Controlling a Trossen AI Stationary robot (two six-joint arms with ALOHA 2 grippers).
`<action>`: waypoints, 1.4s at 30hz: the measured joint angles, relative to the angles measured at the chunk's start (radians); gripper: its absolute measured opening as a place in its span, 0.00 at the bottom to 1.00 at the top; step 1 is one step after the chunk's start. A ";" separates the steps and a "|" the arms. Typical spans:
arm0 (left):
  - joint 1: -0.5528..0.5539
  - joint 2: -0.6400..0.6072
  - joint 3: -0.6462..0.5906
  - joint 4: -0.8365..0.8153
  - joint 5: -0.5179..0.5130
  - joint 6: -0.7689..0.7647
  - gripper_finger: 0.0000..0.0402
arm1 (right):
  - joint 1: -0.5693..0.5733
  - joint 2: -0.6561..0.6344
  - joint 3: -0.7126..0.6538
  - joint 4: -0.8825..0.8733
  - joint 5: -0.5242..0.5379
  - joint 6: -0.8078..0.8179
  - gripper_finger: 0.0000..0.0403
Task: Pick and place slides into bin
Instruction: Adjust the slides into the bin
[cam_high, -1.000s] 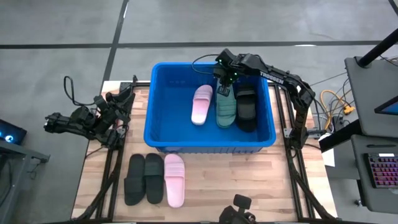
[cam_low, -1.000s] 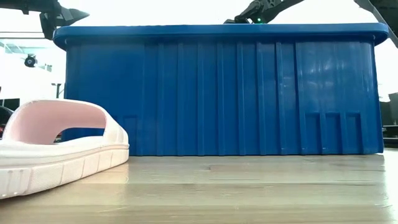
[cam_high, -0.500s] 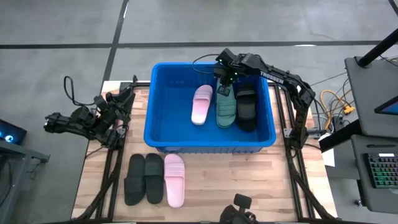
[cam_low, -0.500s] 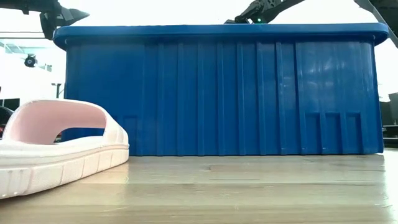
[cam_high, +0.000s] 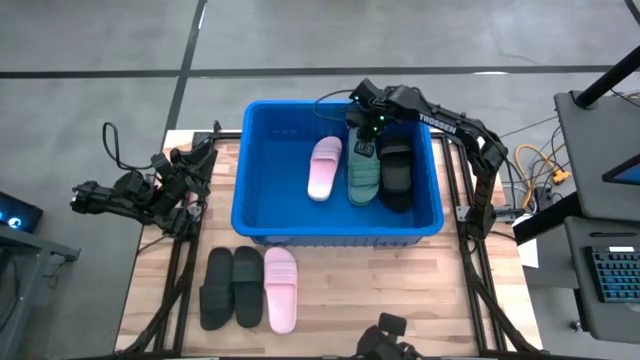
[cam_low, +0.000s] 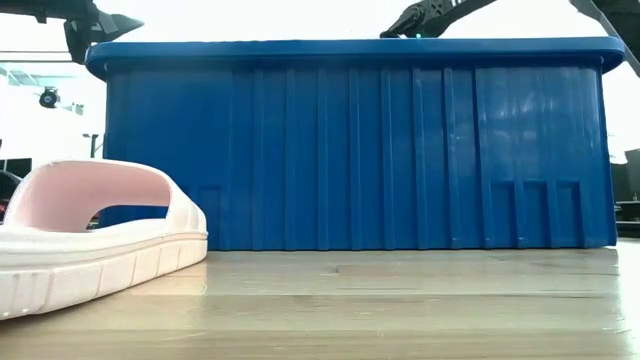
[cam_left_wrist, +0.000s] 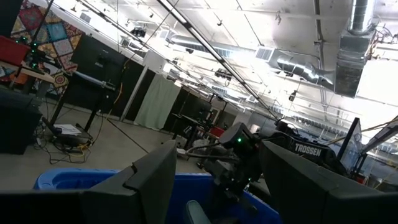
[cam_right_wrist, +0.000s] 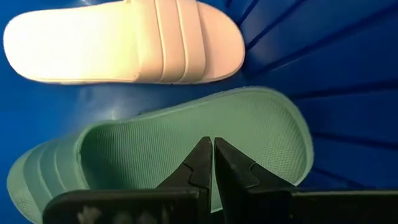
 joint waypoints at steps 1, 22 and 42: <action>0.000 0.000 0.000 0.000 0.000 0.000 0.54 | -0.001 0.000 -0.008 0.001 0.002 0.000 0.02; 0.000 0.000 0.000 0.000 0.000 0.000 0.54 | -0.037 0.001 -0.185 0.168 0.067 0.055 0.02; 0.000 0.000 0.000 0.001 0.000 -0.001 0.54 | -0.045 -0.012 -0.181 0.219 0.051 0.092 0.02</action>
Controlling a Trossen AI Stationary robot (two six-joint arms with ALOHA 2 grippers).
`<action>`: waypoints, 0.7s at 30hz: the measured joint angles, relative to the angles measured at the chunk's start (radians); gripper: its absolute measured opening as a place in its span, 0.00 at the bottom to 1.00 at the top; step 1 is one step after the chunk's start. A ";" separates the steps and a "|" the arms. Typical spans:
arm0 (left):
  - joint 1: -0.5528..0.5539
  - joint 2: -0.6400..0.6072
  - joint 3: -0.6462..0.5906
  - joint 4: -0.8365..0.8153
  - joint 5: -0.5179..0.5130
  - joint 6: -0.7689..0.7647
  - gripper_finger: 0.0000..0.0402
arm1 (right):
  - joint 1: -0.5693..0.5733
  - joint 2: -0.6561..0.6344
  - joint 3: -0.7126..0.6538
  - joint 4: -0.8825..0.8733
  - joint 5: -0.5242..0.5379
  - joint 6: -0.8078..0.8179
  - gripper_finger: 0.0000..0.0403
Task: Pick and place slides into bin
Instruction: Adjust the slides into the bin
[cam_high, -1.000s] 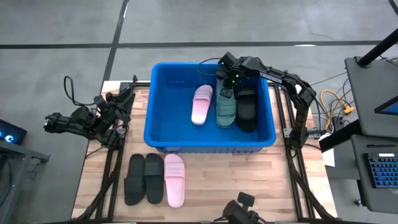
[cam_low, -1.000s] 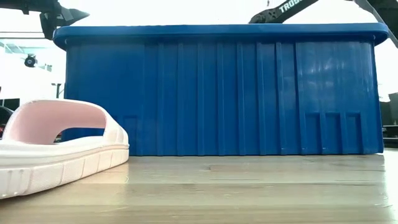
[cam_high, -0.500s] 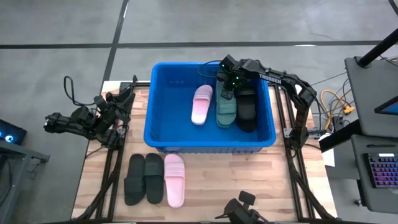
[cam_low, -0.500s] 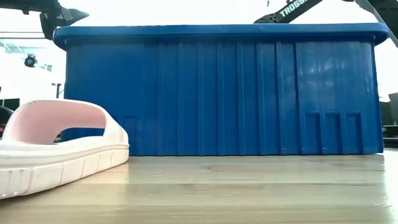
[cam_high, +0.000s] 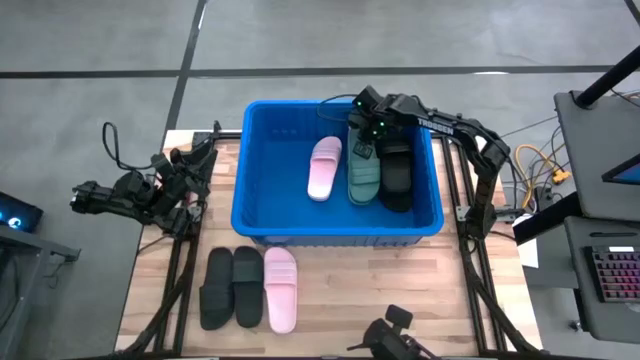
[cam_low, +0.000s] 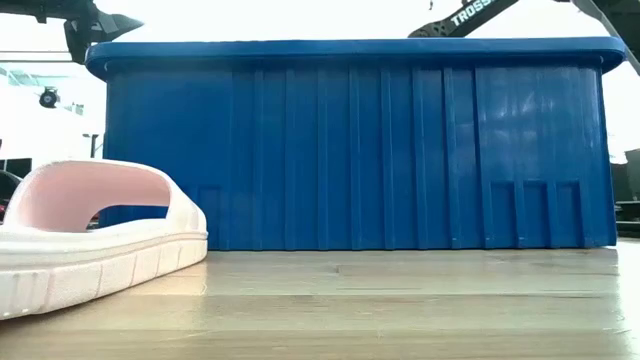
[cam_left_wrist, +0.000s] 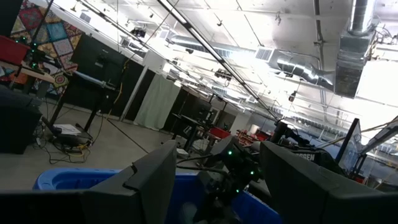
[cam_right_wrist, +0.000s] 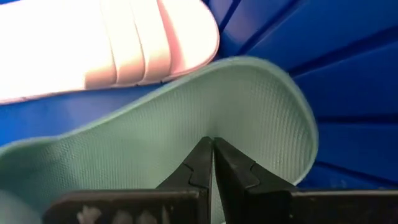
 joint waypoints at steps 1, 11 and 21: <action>0.000 0.000 0.000 0.000 0.000 0.000 0.54 | 0.000 -0.002 0.005 0.006 0.004 -0.005 0.02; 0.000 0.000 0.000 0.000 0.000 0.001 0.54 | 0.004 -0.054 0.015 0.014 0.011 0.007 0.02; 0.000 0.000 0.000 0.000 0.000 0.001 0.54 | 0.188 -0.113 0.016 0.169 0.006 -0.054 0.02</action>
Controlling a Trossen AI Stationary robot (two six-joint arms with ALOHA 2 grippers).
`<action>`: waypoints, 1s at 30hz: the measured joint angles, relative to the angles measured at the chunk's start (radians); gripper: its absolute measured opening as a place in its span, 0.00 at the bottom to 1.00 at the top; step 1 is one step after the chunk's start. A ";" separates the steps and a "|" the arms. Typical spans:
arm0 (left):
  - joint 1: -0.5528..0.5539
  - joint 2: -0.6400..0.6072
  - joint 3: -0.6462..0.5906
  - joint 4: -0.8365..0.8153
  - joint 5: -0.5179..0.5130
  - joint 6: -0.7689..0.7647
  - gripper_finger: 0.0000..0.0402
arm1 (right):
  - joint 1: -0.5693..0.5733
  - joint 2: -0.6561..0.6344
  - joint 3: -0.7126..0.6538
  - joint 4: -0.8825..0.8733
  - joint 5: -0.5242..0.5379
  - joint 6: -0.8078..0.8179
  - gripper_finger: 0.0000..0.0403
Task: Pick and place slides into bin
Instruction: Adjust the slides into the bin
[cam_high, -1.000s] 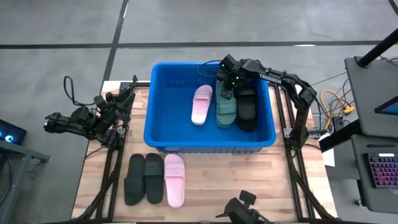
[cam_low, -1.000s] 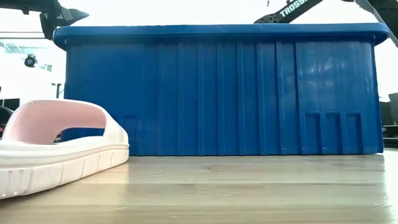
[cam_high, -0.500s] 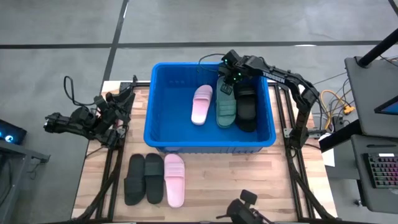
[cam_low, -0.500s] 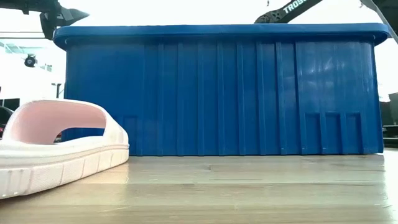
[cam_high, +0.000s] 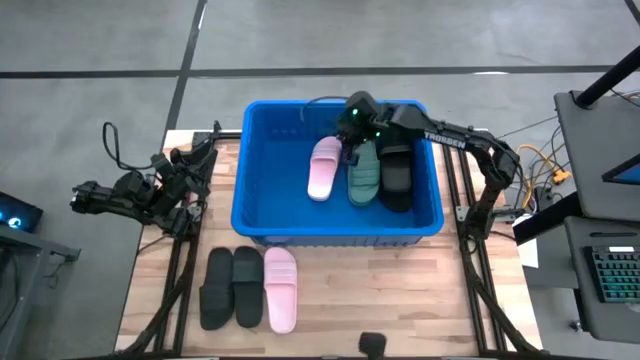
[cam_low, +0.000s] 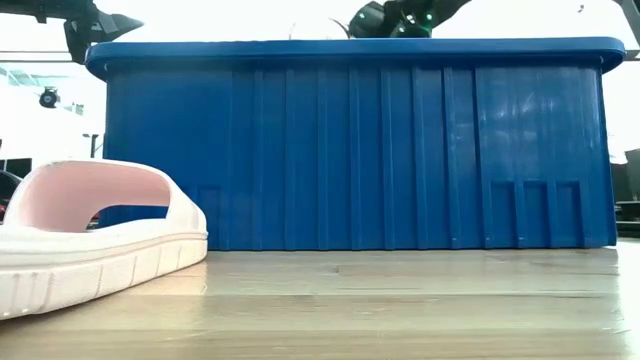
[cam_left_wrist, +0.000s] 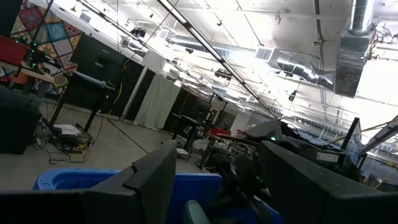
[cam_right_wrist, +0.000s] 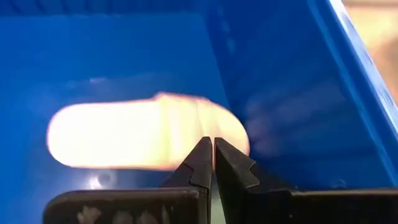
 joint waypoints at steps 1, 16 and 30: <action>0.000 0.000 0.000 0.000 0.000 0.000 0.54 | 0.016 0.003 0.000 0.016 0.014 -0.004 0.02; 0.000 0.000 0.000 0.000 0.000 0.000 0.54 | 0.112 0.001 0.000 0.034 0.077 -0.075 0.18; 0.000 0.001 0.000 0.000 0.000 0.000 0.54 | 0.165 0.100 0.058 -0.013 0.141 -0.071 0.47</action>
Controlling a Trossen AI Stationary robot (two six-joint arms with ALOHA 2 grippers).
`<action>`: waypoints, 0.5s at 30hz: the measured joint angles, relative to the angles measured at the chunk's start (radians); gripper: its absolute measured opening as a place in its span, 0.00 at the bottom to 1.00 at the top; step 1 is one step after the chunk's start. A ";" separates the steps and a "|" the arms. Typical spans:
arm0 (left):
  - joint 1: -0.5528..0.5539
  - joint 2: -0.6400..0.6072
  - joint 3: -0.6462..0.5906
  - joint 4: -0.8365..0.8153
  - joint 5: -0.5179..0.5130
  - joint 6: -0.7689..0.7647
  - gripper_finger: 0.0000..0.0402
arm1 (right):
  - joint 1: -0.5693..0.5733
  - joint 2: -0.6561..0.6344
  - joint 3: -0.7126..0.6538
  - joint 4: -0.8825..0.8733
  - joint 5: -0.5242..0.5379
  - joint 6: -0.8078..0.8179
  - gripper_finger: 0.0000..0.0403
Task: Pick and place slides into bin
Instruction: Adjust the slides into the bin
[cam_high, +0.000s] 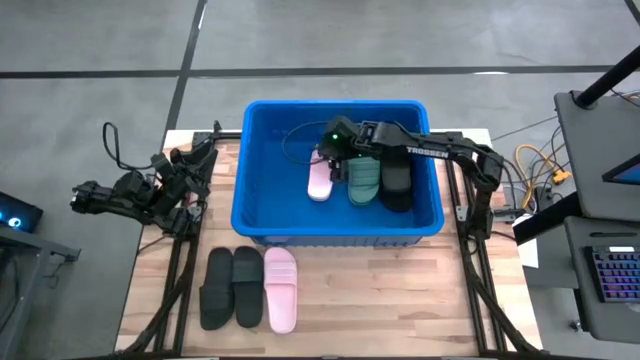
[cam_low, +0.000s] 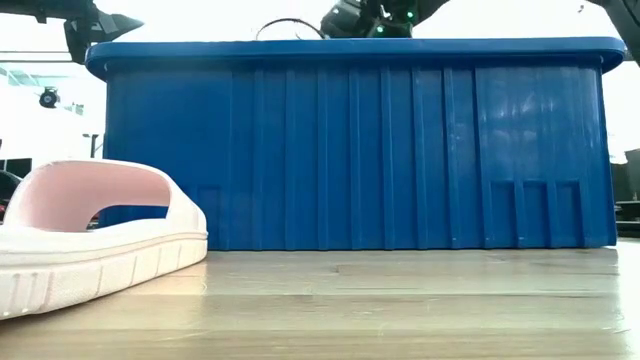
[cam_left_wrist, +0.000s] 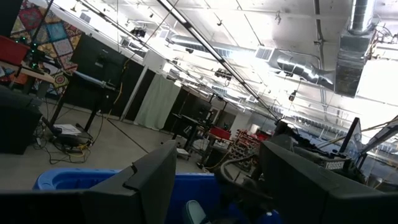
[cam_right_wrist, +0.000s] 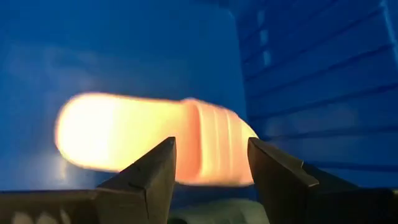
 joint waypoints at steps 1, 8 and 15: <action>0.000 0.000 0.000 0.000 0.000 0.000 0.54 | 0.006 0.009 0.027 -0.007 -0.013 0.021 0.47; 0.000 0.000 0.000 0.000 0.000 0.000 0.54 | 0.024 0.129 0.359 -0.146 -0.068 0.080 0.44; 0.000 -0.001 0.000 0.000 0.000 0.000 0.54 | -0.018 0.372 0.689 -0.550 -0.067 0.018 0.44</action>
